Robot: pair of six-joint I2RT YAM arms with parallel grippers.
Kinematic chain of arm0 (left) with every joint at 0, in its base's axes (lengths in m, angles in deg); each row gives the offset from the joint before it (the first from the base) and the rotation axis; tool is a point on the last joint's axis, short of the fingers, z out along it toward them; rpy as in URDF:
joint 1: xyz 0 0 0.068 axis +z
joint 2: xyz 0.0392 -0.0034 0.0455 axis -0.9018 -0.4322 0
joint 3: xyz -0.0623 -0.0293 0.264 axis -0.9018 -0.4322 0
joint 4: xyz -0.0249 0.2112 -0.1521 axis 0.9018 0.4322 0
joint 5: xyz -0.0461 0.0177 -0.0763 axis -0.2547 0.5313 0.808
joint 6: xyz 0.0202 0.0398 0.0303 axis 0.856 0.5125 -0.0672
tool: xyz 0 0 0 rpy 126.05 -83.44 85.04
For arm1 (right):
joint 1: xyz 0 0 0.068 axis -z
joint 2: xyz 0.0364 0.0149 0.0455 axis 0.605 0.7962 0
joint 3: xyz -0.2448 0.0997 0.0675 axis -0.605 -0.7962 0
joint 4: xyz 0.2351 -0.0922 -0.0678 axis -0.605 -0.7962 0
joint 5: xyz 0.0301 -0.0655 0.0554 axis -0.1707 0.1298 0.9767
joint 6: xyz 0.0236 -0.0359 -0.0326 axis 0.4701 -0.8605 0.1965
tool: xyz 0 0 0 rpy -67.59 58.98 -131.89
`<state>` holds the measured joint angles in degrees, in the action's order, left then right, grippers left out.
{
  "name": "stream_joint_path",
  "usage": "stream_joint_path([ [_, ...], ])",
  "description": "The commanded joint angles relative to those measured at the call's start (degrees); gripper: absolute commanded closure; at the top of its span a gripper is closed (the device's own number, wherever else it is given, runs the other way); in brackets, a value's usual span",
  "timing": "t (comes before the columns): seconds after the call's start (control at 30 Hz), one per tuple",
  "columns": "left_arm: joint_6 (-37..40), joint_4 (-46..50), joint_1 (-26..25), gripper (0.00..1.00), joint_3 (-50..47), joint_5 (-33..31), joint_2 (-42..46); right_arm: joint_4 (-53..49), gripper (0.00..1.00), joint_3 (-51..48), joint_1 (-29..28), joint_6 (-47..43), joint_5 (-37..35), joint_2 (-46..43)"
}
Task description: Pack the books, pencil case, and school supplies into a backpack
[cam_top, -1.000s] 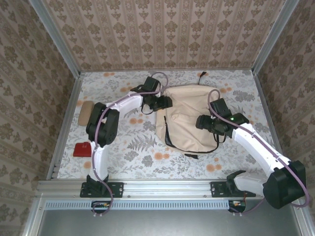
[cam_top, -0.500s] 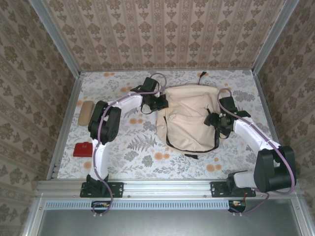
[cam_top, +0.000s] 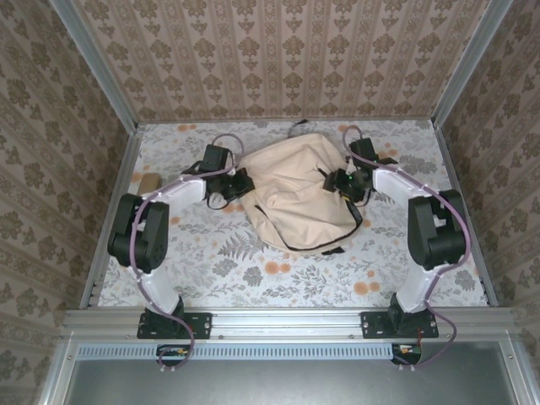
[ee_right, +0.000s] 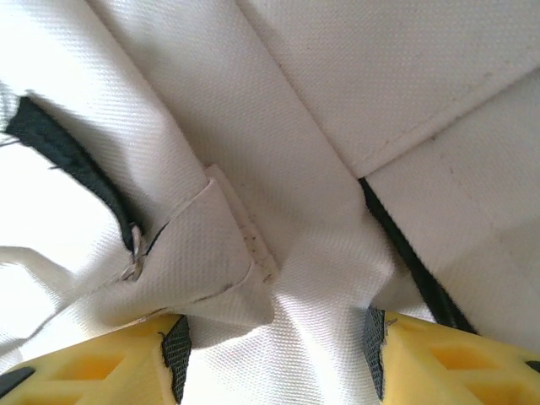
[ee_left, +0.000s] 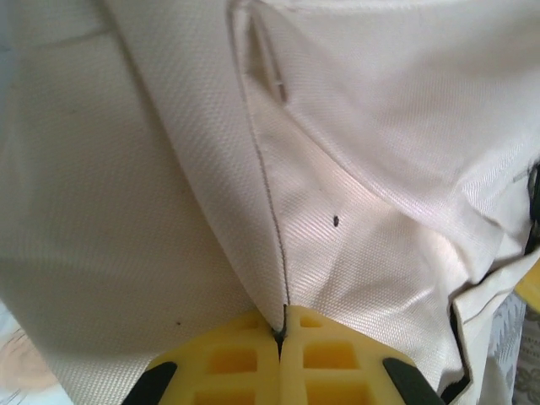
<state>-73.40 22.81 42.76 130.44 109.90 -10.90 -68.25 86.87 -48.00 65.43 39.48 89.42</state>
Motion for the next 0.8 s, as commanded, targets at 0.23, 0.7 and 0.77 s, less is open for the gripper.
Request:
stream_joint_path([
  [0.23, -6.8, -8.3, -1.6, 0.95, -9.6, 9.0, 8.9, -9.4, 0.40, 9.3, -5.1, -6.3, -9.5, -0.1],
  [0.7, -11.2, -14.2, -14.7, 0.95, -6.5, 11.9, 3.9, -13.3, 0.54, -12.3, -19.0, 15.7, -12.4, -28.9],
  [0.77, -12.0, -14.7, -16.0, 0.95, -5.3, 11.9, 2.4, -12.1, 0.57, -16.1, -20.9, 21.2, -11.6, -32.0],
])
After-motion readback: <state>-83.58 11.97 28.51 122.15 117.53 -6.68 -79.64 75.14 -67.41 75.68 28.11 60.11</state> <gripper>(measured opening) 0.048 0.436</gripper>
